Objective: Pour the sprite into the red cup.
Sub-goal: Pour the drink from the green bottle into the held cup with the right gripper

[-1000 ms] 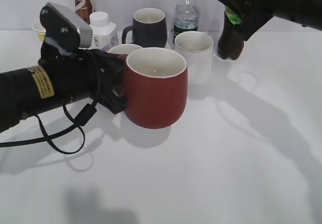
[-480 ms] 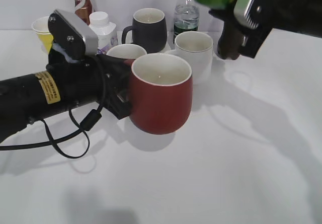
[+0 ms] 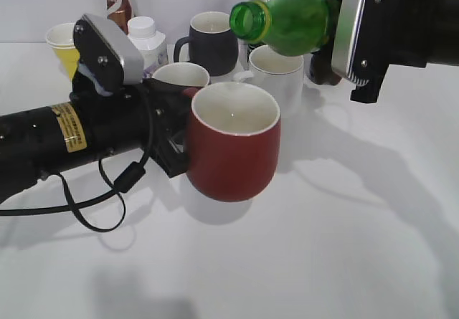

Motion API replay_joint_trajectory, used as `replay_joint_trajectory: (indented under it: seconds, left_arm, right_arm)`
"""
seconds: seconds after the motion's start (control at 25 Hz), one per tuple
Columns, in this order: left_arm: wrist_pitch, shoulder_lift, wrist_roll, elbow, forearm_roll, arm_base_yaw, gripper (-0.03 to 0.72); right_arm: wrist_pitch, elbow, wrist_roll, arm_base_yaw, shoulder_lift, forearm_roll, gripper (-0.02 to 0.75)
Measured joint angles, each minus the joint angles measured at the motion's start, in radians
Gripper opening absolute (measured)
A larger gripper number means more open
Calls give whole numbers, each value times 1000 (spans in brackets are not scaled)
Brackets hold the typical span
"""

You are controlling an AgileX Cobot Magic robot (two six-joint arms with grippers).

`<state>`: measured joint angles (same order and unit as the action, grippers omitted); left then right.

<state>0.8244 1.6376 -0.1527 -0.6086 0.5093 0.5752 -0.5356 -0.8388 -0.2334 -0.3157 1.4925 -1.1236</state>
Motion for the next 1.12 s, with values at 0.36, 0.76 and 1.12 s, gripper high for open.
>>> replay_joint_trajectory:
  seconds: [0.36,0.76,1.12]
  left_arm:
    - [1,0,0,0,25,0,47]
    - [1,0,0,0,26,0,47]
    - [1,0,0,0,66,0,47]
  right_arm:
    - [6,0,-16,0,0,-92,417]
    - [56,0,-90,0,0,-99,413]
    - [58,0,-161,0,0,-102,407]
